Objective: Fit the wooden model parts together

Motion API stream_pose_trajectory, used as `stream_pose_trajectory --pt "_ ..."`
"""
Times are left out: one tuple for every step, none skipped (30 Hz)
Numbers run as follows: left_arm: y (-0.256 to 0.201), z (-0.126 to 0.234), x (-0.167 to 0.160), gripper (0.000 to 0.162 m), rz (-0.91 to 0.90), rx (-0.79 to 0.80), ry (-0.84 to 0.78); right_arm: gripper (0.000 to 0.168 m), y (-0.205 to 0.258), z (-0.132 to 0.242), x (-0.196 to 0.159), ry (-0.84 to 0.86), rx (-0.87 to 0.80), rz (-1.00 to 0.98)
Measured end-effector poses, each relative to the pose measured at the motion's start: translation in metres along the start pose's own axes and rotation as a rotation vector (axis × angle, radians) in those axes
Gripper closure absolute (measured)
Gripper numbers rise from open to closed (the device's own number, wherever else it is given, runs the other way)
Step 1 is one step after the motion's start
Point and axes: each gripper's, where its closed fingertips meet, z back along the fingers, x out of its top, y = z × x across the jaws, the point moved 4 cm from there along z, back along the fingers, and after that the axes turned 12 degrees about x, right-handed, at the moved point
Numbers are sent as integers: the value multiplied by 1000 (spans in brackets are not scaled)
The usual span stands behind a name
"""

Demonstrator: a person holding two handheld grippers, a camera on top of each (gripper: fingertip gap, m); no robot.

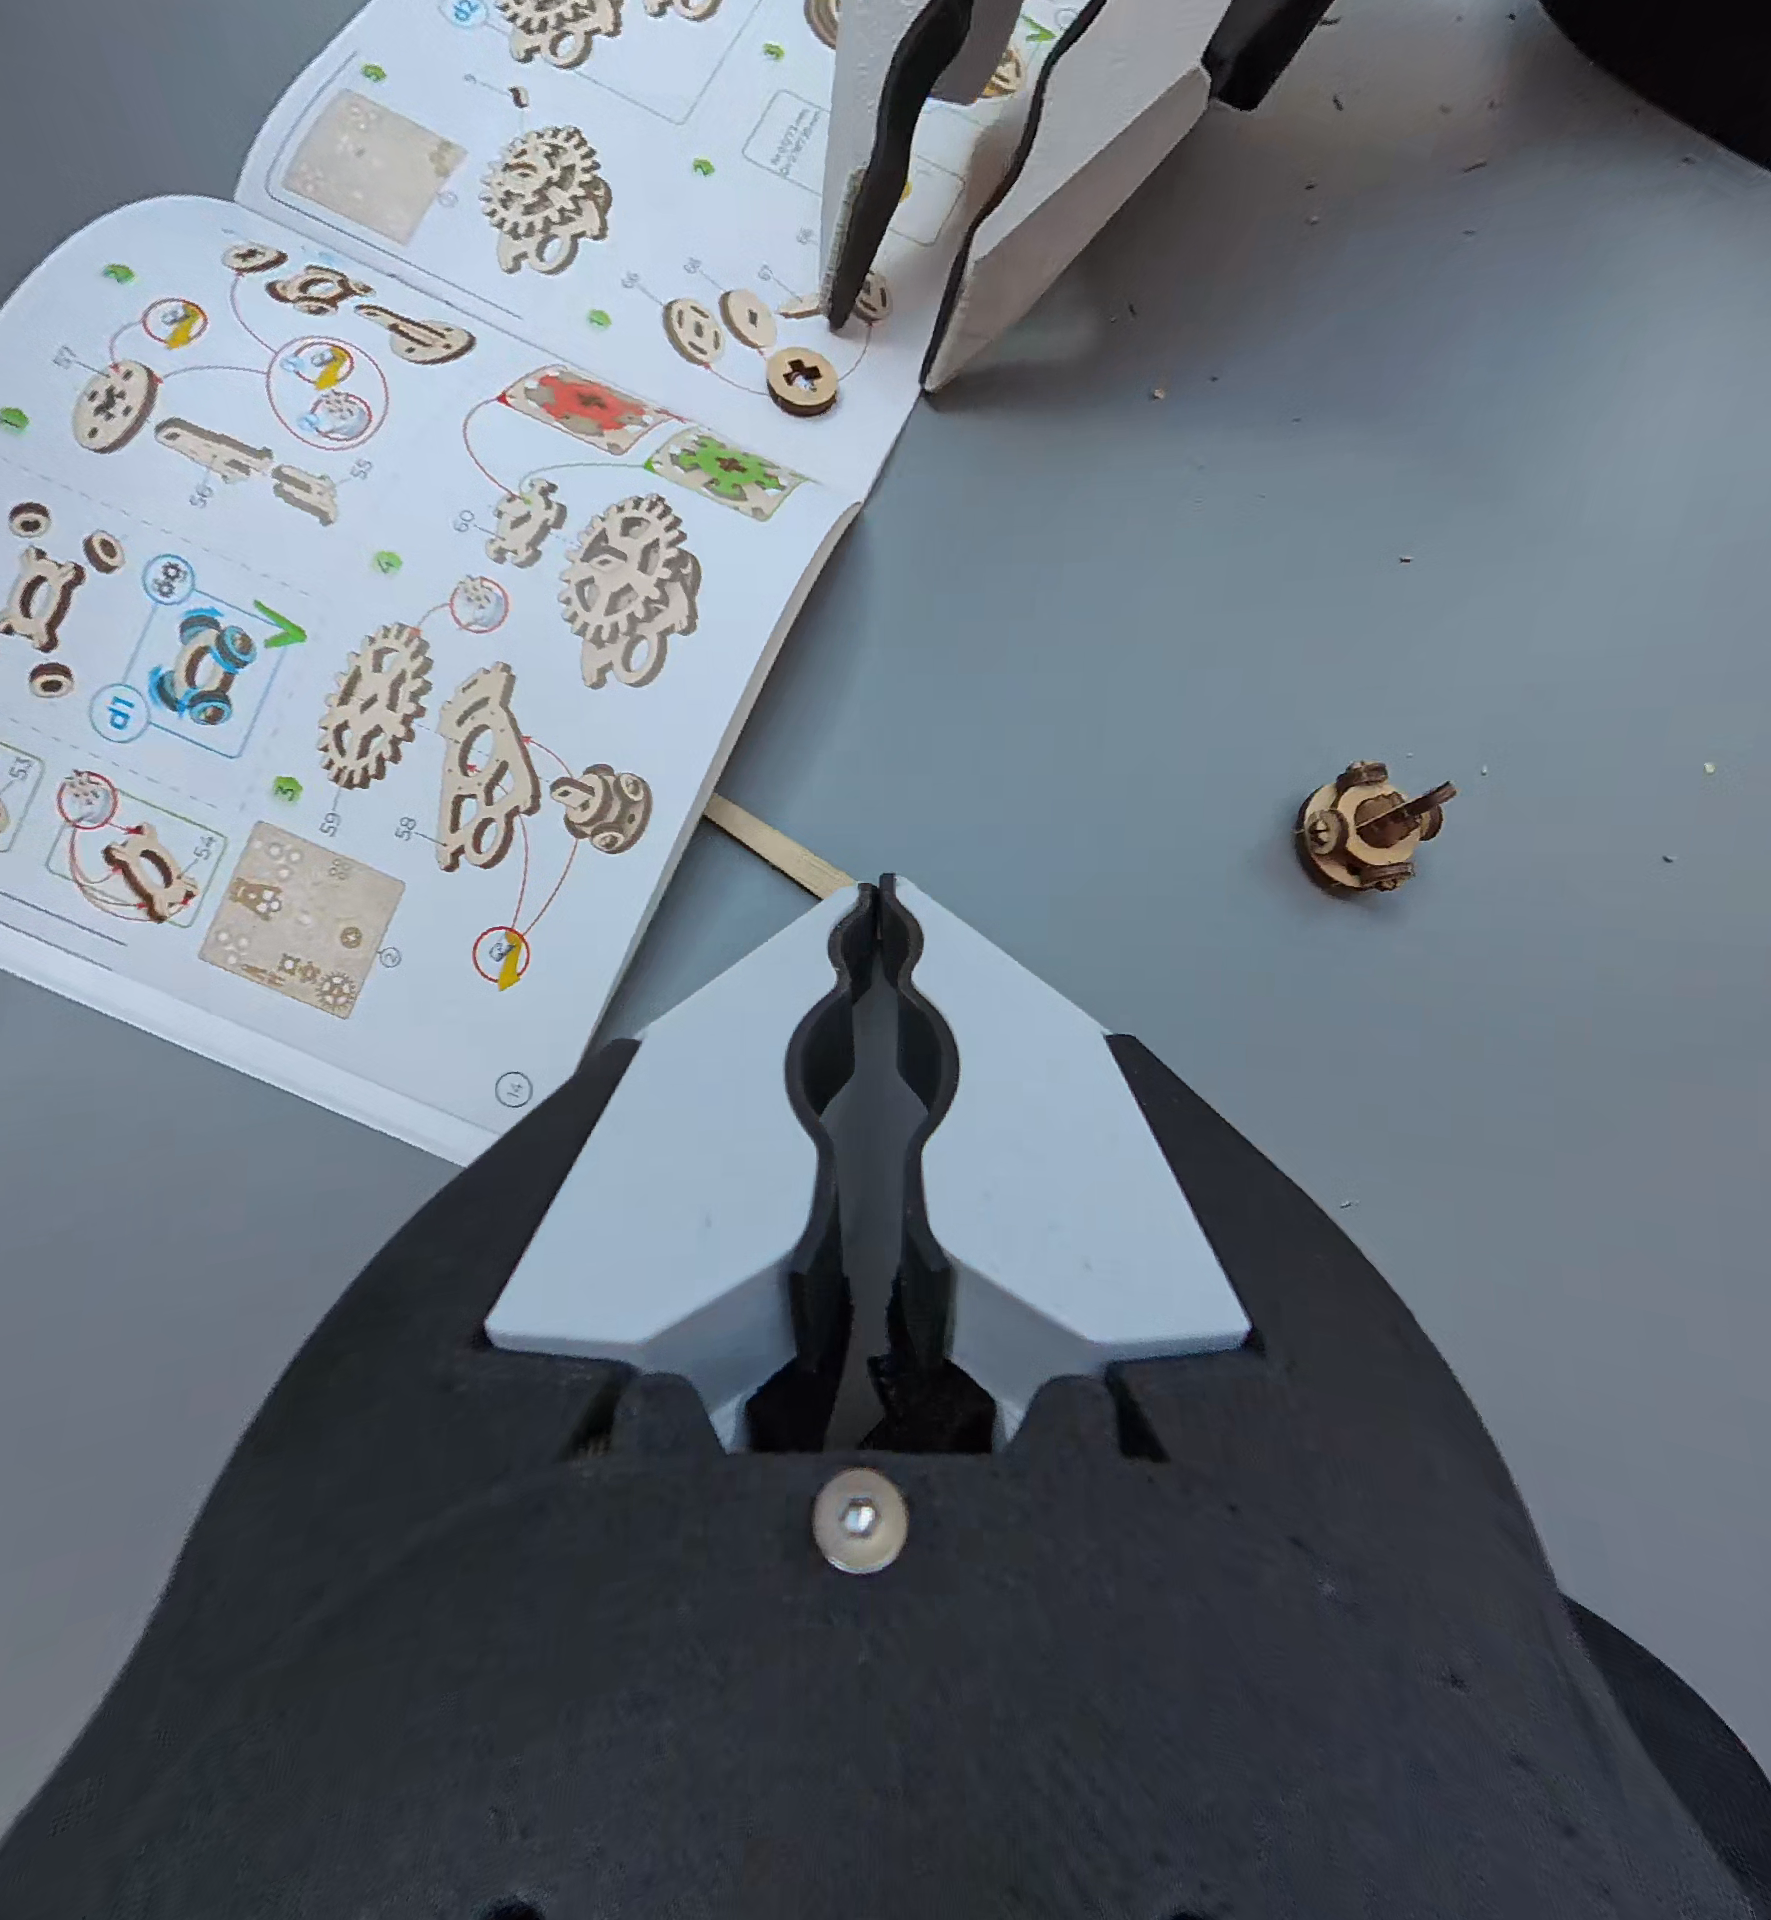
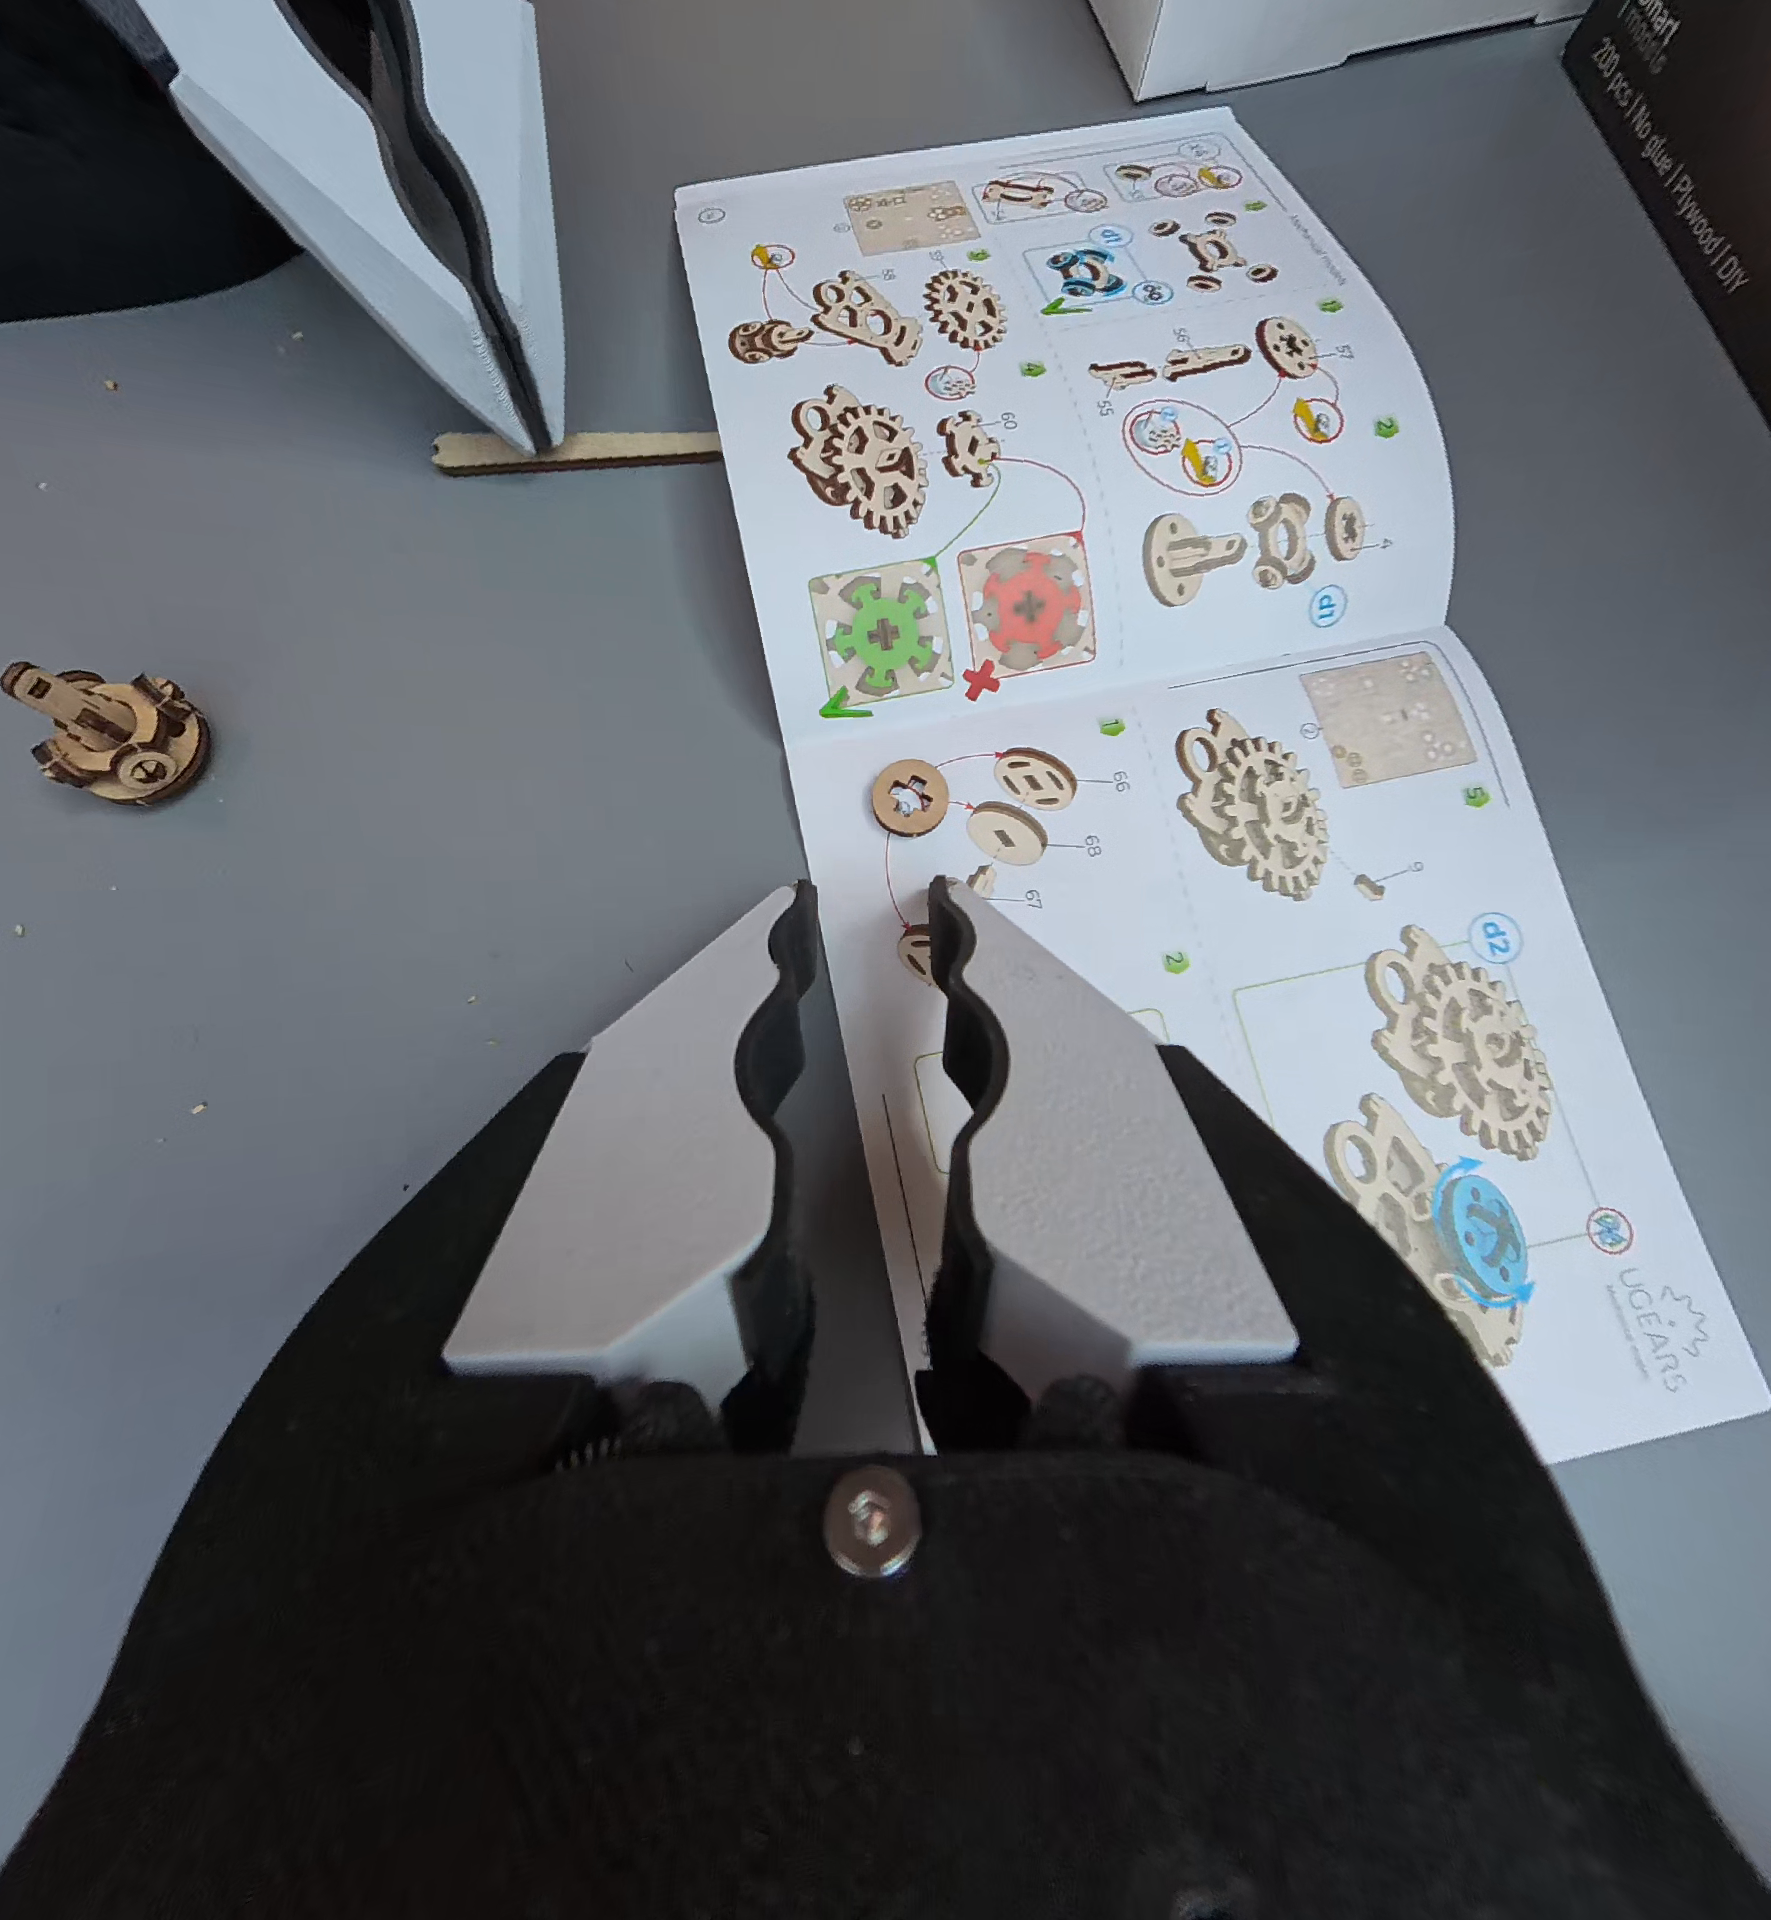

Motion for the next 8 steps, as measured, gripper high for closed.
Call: stream_pose_trajectory --pt "-6 0 0 162 -2 -26 6 148 0 0 0 -3 1 -3" --pt "-13 -1 0 162 -6 -49 18 148 0 0 0 -2 0 -1" --pt "-18 -2 -1 162 -17 -59 33 148 0 0 0 -1 -3 5" --pt "-23 -2 -1 162 -30 -59 34 147 0 0 0 -1 -5 10" --pt "-28 -1 -1 162 -51 -65 35 146 1 -1 1 -4 -2 10" --pt "-34 0 -3 162 -72 -84 38 143 2 -1 1 -10 9 4" --pt "-40 2 -4 162 -89 -106 46 142 3 -1 2 -18 20 -6" --pt "-42 3 -5 162 -102 -106 57 142 3 -1 3 -30 28 -17"
